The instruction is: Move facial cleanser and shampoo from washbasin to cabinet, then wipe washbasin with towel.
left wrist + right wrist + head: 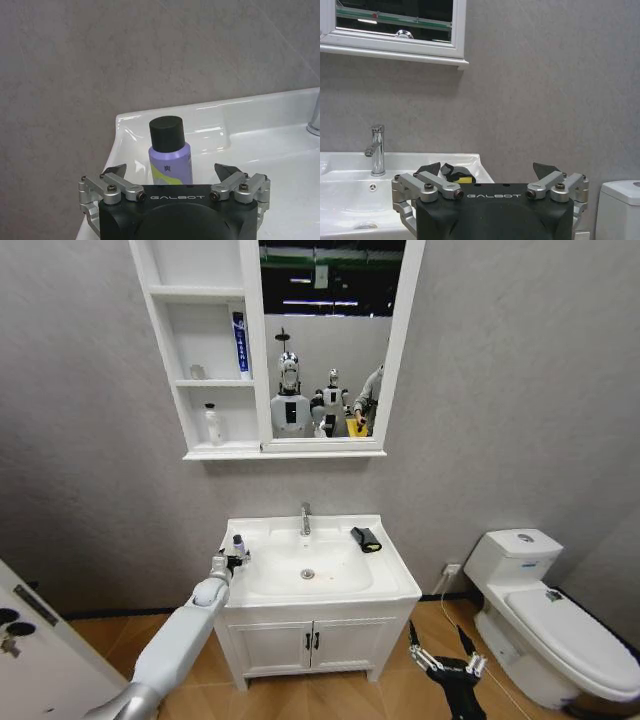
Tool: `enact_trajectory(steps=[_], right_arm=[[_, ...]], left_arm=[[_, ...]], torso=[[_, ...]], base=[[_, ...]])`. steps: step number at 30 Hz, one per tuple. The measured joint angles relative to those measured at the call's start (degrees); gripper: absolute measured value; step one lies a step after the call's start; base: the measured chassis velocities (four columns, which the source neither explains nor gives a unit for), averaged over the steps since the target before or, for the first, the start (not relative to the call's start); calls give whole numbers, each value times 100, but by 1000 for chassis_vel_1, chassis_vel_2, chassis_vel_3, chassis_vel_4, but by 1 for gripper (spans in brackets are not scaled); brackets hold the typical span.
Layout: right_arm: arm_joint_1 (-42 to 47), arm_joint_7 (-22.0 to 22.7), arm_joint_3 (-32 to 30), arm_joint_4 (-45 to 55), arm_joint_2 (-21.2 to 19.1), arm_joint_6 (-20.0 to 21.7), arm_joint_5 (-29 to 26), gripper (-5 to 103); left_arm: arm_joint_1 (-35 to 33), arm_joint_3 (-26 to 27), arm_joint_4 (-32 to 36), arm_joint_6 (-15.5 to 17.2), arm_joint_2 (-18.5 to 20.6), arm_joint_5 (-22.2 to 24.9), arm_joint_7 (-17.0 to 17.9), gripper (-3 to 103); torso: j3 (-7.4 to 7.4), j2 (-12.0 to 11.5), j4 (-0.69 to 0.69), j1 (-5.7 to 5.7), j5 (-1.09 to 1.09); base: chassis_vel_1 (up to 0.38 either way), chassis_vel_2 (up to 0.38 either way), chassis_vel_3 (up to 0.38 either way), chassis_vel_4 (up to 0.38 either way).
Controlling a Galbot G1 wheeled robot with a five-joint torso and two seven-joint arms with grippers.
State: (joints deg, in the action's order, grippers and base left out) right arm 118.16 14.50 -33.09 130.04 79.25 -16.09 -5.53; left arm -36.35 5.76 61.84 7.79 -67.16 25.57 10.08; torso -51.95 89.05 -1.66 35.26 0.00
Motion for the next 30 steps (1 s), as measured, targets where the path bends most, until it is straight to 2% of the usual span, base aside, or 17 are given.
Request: enact_trajectory(steps=[5,6,7,9,10,13,16,18,19,21,22,27,28,29,30], right_arm=[[14,3,-5,8,12,-14,-9,100],[16,4,-5,9,19,-18,-8,100],[16,4,-5,9,19,-18,-8,100],[19,4,-5,10,23,-29,-7,100],[19,4,-5,10,23,-29,-7,100],[13,6,-5,10,23,-32,-6,100],[14,7,-5,10,23,-32,-5,100],[26,8,-4,16,32,-33,3,100],[26,8,-4,16,32,-33,3,100],[35,10,-4,24,54,-40,7,100],[35,10,-4,24,54,-40,7,100],[37,12,18,26,81,-45,23,100],[38,12,21,33,82,-46,24,100],[38,12,24,44,71,-45,14,100],[38,12,24,44,71,-45,14,100]], left_arm=[[179,-35,-279,1,-120,-334,307,98],[206,-35,-352,7,-138,-473,359,94],[206,-35,-352,7,-138,-473,359,94],[177,-31,-328,-12,-106,-443,246,84],[177,-31,-328,-12,-106,-443,246,84],[78,-41,-188,-20,-12,-126,-74,68],[62,-48,-158,1,2,-24,-141,62],[19,-80,-58,55,39,275,-318,51],[19,-80,-58,55,39,275,-318,51],[-37,-98,74,98,77,506,-333,43],[-37,-98,74,98,77,506,-333,43],[-240,-90,630,104,285,666,-253,42],[-320,-88,933,141,400,733,-144,42],[-442,-83,1596,248,659,916,94,42],[-442,-83,1596,248,659,916,94,42]], torso=[[0,0,0,0,0],[0,0,0,0,0],[0,0,0,0,0],[0,0,1,0,0],[0,0,1,0,0],[0,0,2,0,0],[0,0,2,0,0],[0,0,1,0,0],[0,0,1,0,0],[0,0,0,0,-1],[0,0,0,0,-1],[0,0,0,0,-2],[0,0,1,0,-2],[1,0,2,0,-2],[1,0,2,0,-2]], base=[[0,0,0,0],[0,0,0,0],[0,0,0,0],[0,0,0,0],[0,0,0,0],[0,0,0,0],[0,0,0,0],[0,0,0,0],[0,0,0,0],[0,0,0,0],[0,0,0,0],[0,0,0,0],[0,0,0,0],[0,0,0,0],[0,0,0,0]])
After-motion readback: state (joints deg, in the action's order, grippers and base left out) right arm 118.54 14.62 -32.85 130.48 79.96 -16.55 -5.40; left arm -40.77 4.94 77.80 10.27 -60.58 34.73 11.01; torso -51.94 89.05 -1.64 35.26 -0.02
